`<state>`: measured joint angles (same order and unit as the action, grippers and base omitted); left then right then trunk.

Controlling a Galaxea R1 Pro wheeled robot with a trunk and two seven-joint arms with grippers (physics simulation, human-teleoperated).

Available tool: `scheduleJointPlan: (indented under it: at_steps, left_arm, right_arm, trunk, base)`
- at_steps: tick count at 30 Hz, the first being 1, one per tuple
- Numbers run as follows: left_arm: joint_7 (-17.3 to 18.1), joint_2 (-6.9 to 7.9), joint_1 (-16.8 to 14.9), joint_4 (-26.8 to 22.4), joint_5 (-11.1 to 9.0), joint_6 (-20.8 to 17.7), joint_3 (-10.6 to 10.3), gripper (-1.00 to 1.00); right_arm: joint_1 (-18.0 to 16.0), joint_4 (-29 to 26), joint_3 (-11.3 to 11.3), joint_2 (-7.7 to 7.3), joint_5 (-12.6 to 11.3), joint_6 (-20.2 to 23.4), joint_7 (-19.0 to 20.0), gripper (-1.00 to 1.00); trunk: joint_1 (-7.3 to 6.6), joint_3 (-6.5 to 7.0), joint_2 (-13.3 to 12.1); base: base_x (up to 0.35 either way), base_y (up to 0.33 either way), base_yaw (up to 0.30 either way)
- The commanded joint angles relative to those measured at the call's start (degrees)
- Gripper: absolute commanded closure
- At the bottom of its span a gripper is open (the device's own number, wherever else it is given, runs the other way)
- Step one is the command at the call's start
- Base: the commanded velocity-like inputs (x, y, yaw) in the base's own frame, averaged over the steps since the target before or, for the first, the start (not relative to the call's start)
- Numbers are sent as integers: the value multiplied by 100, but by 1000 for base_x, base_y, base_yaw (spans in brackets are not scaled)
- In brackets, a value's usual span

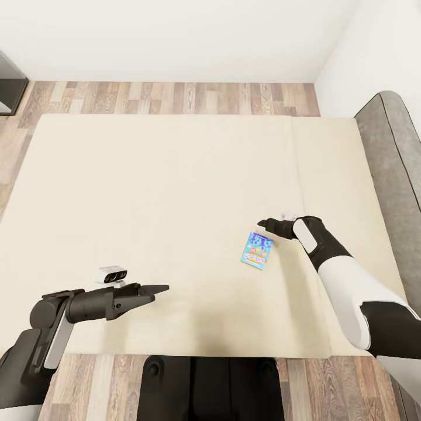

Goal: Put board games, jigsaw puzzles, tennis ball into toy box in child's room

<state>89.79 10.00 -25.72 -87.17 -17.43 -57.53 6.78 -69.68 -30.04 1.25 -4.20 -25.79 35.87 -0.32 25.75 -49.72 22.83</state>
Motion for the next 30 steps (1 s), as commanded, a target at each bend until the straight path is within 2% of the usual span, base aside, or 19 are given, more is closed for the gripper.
scheduleJointPlan:
  at_steps: [1,11,21,30]
  left_arm:
    - [21,2,1,-2,3,-61,-1,-100]
    - [21,2,-1,-2,3,-65,-1,-100]
    - [21,-3,0,-2,3,-61,-7,-100]
    - [21,-7,-3,-2,3,-58,-35,-100]
  right_arm:
    - [-2,-4,13,-3,-14,21,-3,-100]
    - [6,0,9,-9,-14,-1,-5,-100]
    - [52,44,47,-11,32,-430,-13,-100]
    - [70,529,51,-18,55,-784,-5,-100]
  trunk:
    - [3,-6,9]
    - [3,-6,9]
    - [3,-6,9]
    - [3,-6,9]
  base:
    - [0,0,0]
    - [0,0,0]
    - [0,0,0]
    - [0,0,0]
